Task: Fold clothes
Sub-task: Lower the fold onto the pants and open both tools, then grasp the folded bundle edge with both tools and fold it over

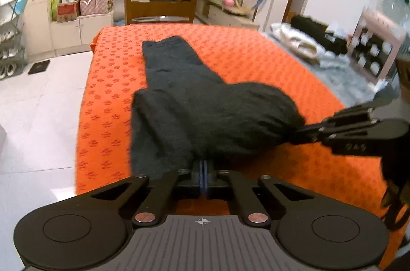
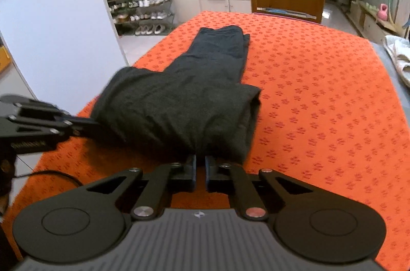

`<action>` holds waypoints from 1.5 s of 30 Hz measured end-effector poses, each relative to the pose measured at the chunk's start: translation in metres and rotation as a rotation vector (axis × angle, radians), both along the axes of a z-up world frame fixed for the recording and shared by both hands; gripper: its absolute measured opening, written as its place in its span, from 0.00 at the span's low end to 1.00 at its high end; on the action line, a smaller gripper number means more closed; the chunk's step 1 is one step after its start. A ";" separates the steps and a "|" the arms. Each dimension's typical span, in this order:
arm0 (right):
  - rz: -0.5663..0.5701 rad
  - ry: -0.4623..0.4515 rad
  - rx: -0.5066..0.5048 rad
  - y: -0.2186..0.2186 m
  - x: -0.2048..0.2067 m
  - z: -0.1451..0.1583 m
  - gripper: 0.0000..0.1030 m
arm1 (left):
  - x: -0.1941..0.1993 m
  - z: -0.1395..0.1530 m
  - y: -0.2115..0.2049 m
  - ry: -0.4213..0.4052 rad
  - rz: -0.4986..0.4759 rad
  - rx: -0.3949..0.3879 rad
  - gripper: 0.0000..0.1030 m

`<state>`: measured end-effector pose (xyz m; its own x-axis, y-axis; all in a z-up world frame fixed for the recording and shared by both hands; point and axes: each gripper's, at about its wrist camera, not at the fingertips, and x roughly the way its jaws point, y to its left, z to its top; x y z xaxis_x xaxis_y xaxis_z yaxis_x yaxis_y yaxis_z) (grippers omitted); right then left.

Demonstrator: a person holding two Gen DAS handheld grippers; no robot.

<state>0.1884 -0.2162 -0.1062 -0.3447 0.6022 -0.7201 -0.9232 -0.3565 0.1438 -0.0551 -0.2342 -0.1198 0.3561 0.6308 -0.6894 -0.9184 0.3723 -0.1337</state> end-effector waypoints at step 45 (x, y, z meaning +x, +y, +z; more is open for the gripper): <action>0.306 0.039 -0.009 -0.060 0.016 0.068 0.16 | -0.031 0.058 -0.050 -0.030 -0.205 -0.017 0.11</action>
<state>0.2042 -0.2764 -0.0381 -0.5367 0.4600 -0.7074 -0.7669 -0.6155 0.1816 -0.0863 -0.2844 -0.0613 0.4961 0.5314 -0.6866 -0.8193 0.5483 -0.1676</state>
